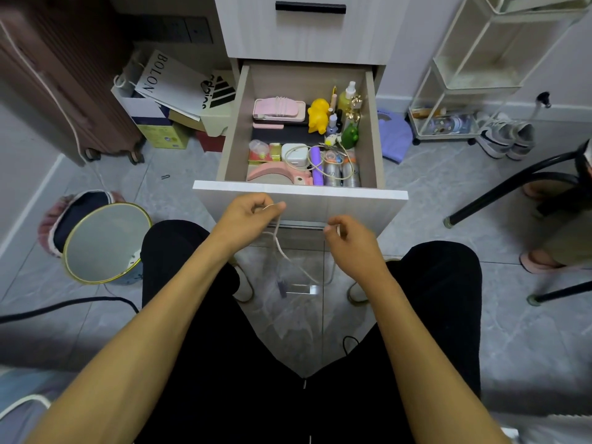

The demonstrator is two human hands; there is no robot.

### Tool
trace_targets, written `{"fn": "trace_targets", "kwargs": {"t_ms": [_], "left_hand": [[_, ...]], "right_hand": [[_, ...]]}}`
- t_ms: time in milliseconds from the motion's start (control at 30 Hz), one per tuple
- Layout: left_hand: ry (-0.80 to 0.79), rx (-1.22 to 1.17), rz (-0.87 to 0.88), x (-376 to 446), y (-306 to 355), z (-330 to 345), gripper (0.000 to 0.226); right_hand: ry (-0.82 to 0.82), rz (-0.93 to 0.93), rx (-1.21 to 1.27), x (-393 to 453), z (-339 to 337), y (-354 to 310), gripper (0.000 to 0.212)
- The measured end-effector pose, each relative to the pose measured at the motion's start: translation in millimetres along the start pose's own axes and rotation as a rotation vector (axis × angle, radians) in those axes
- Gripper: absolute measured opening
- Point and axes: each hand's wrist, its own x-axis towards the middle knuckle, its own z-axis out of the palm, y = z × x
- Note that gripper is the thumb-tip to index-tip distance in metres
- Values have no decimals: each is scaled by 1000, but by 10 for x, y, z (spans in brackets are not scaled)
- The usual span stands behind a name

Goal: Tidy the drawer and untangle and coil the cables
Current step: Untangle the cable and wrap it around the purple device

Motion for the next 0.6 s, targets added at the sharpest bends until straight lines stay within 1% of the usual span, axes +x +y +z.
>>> {"fn": "trace_targets", "kwargs": {"t_ms": [67,100,133,167,200,267,333,400,500,600], "left_hand": [[-28,-36,22,-67,78,-1,38],[-37,-54,29,-93,117,-3,36],[-39,-73,33,-116,154,-11,33],[-37,-91,39,-134,188,-21,31],[-35,-113,48,-150,220,-31,30],[-32,-168,57,-181,264,-40,30],[-35,-218,60,-218,282,-46,31],[-37,-253,54,-254,260,-61,31],[-2,-274,20,-293,195,-130,28],[19,-278,2,-316,138,-193,28]], "right_hand": [[29,-58,-236,9,36,24,33],[54,-91,-274,6,47,22,36],[69,-152,-258,10,62,17,36],[52,-223,-214,26,84,13,36],[1,-286,-157,36,100,-9,35],[-167,-329,-61,28,162,-83,37],[-294,-309,21,24,240,-146,32],[-323,-275,82,39,328,-151,8],[-304,-255,152,71,350,-134,18],[-362,-258,249,47,352,-175,7]]}}
